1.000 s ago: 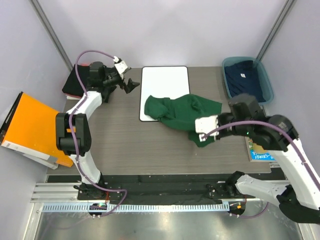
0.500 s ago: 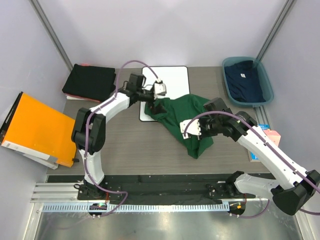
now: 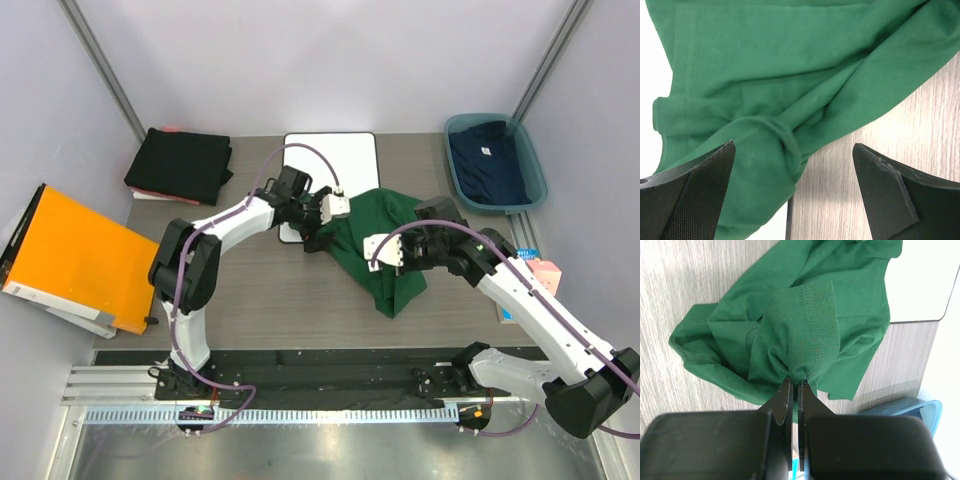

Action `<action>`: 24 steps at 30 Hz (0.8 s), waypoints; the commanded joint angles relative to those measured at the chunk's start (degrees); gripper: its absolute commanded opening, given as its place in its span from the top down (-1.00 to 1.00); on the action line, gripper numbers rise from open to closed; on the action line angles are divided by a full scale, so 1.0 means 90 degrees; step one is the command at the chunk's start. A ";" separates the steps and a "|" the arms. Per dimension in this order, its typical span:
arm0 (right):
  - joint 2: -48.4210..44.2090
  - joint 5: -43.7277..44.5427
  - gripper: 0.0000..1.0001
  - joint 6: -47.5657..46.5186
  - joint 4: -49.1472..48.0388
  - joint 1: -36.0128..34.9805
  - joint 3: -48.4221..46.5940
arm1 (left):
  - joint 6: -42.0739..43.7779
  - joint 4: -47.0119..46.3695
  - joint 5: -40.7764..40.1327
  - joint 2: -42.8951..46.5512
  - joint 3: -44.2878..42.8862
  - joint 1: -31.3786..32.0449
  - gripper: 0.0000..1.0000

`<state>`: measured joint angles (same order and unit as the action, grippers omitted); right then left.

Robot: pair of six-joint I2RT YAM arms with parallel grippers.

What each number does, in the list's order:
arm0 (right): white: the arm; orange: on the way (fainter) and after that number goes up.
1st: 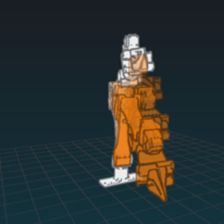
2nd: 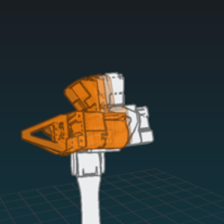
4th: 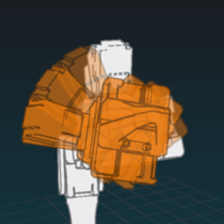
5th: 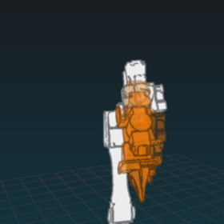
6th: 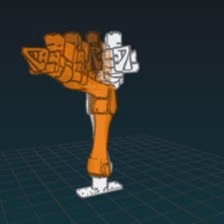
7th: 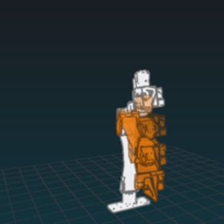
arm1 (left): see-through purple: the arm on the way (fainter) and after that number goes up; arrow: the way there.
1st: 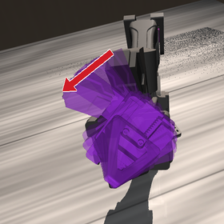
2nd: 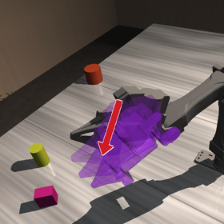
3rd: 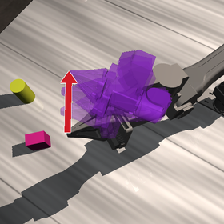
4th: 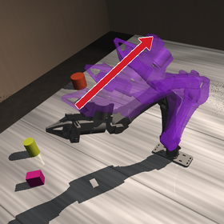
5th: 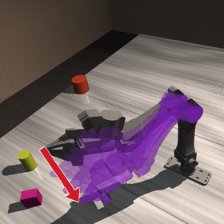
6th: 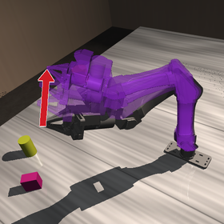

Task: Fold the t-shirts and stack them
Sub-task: Flatten out the tshirt

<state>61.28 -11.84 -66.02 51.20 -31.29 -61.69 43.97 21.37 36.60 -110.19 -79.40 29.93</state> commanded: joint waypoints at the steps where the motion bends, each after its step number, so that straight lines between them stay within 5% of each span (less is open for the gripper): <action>1: -0.0187 -0.0208 0.98 0.0245 -0.0435 0.0029 -0.0030 | -0.0119 -0.0244 -0.0356 0.0017 -0.0172 0.0170 -1.00; 8: -0.0285 -0.0179 0.98 0.0294 -0.0513 0.0029 0.0067 | -0.0236 -0.0372 -0.0483 -0.0344 -0.0543 0.0287 -0.98; 12: -0.0285 -0.0179 0.98 0.0343 -0.0533 0.0029 0.0058 | -0.0256 -0.0421 -0.0609 -0.0471 -0.0602 0.0336 -0.80; 15: -0.0285 -0.0179 0.98 0.0334 -0.0552 0.0029 0.0048 | -0.0276 -0.0460 -0.0658 -0.0530 -0.0612 0.0336 -0.52; 17: -0.0265 -0.0160 0.98 0.0333 -0.0581 0.0029 0.0038 | -0.0305 -0.0470 -0.0707 -0.0588 -0.0631 0.0336 0.42; 19: -0.0265 -0.0159 0.98 0.0343 -0.0591 0.0029 0.0038 | -0.0383 -0.0557 -0.0824 -0.0588 -0.0641 0.0346 1.00; 24: -0.0187 -0.0179 0.98 0.0363 -0.0669 0.0029 0.0077 | -0.0295 -0.0859 -0.1497 -0.0131 -0.0330 0.0278 1.00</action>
<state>60.23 -12.40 -63.66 48.10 -31.27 -60.84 41.01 18.09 28.01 -115.22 -83.11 32.67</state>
